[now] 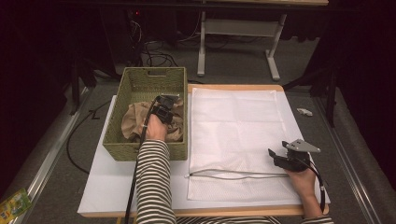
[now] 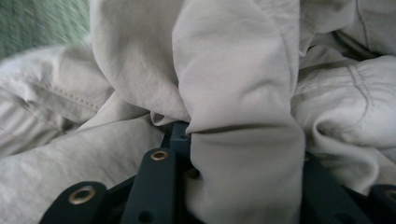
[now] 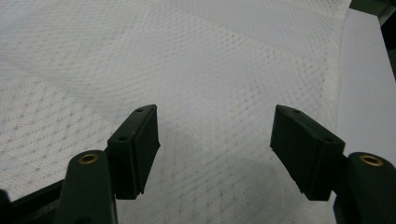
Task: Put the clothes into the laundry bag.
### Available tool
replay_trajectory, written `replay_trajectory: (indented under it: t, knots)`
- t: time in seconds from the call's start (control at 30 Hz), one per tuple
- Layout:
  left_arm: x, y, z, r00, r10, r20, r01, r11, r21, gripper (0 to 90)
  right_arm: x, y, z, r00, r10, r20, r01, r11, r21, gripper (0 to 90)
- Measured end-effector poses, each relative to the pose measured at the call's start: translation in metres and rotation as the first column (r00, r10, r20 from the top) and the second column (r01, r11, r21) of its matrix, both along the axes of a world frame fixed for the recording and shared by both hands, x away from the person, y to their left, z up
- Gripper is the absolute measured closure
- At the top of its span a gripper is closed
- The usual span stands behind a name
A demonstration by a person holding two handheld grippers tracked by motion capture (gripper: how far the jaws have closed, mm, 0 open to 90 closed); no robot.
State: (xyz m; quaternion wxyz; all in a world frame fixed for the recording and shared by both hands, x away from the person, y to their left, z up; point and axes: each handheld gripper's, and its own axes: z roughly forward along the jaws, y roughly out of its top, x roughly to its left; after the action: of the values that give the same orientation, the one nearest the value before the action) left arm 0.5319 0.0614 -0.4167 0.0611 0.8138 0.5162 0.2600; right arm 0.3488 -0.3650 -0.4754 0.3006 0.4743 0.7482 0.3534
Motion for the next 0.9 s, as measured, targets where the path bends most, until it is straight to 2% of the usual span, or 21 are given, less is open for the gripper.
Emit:
replay_trajectory:
  t: [0.07, 0.13, 0.17, 0.27, 0.4, 0.5, 0.53, 0.57, 0.67, 0.73, 0.77, 0.8, 0.9]
  knots:
    - [-0.003, 0.001, 0.003, 0.9997, -0.016, 0.018, 0.016, 0.9999, 0.006, 70.3, 0.0, 0.0, 0.0, 1.0, 0.001, 0.001, -0.001, 1.0, -0.008, 32.4]
    - [-0.003, 0.002, 0.006, 0.9996, -0.02, 0.019, 0.02, 0.9997, -0.01, 71.3, 0.0, 0.001, 0.0, 1.0, 0.001, 0.001, -0.001, 1.0, -0.012, 32.4]
    - [-0.004, 0.005, 0.009, 0.9993, -0.032, 0.02, 0.032, 0.999, -0.03, 72.6, 0.0, 0.002, 0.0, 1.0, 0.003, 0.003, -0.003, 1.0, -0.021, 32.4]
    - [-0.007, 0.008, 0.016, 0.9989, -0.024, 0.04, 0.027, 0.9965, -0.079, 75.7, 0.0, 0.002, 0.0, 1.0, 0.0, 0.002, 0.0, 1.0, -0.02, 32.4]
    - [-0.012, 0.017, 0.029, 0.9966, -0.022, 0.079, 0.033, 0.9884, -0.148, 77.9, 0.0, 0.002, 0.0, 1.0, 0.001, 0.001, -0.001, 1.0, -0.025, 32.4]
    - [-0.018, 0.025, 0.042, 0.9925, -0.028, 0.119, 0.053, 0.9762, -0.21, 78.5, 0.0, 0.003, -0.001, 1.0, 0.004, 0.004, -0.004, 1.0, -0.031, 32.4]
    - [-0.018, 0.025, 0.042, 0.9925, -0.028, 0.119, 0.053, 0.9762, -0.21, 78.5, 0.0, 0.003, -0.001, 1.0, 0.004, 0.004, -0.004, 1.0, -0.031, 32.4]
    - [-0.023, 0.03, 0.05, 0.9882, -0.03, 0.15, 0.068, 0.9637, -0.258, 78.7, 0.0, 0.003, -0.001, 1.0, 0.004, 0.005, -0.004, 0.999, -0.032, 32.4]
    - [-0.03, 0.039, 0.063, 0.9807, -0.029, 0.193, 0.093, 0.9406, -0.327, 79.1, 0.0, 0.003, 0.0, 1.0, 0.002, 0.005, -0.002, 0.999, -0.034, 32.2]
    - [-0.035, 0.044, 0.073, 0.9751, -0.031, 0.22, 0.11, 0.9273, -0.358, 79.3, 0.0, 0.003, 0.0, 1.0, 0.002, 0.005, -0.002, 0.999, -0.035, 32.2]
    - [-0.035, 0.044, 0.073, 0.9751, -0.031, 0.22, 0.11, 0.9273, -0.358, 79.4, 0.0, 0.003, -0.001, 1.0, 0.002, 0.004, -0.001, 0.999, -0.032, 32.2]
    - [-0.04, 0.047, 0.081, 0.9676, -0.036, 0.25, 0.133, 0.9151, -0.381, 79.5, 0.0, 0.003, -0.001, 1.0, 0.003, 0.005, -0.003, 0.999, -0.032, 32.2]
    - [-0.047, 0.049, 0.094, 0.9579, -0.046, 0.284, 0.163, 0.9007, -0.403, 79.7, 0.0, 0.003, -0.001, 1.0, -0.001, 0.002, 0.001, 1.0, -0.027, 32.3]
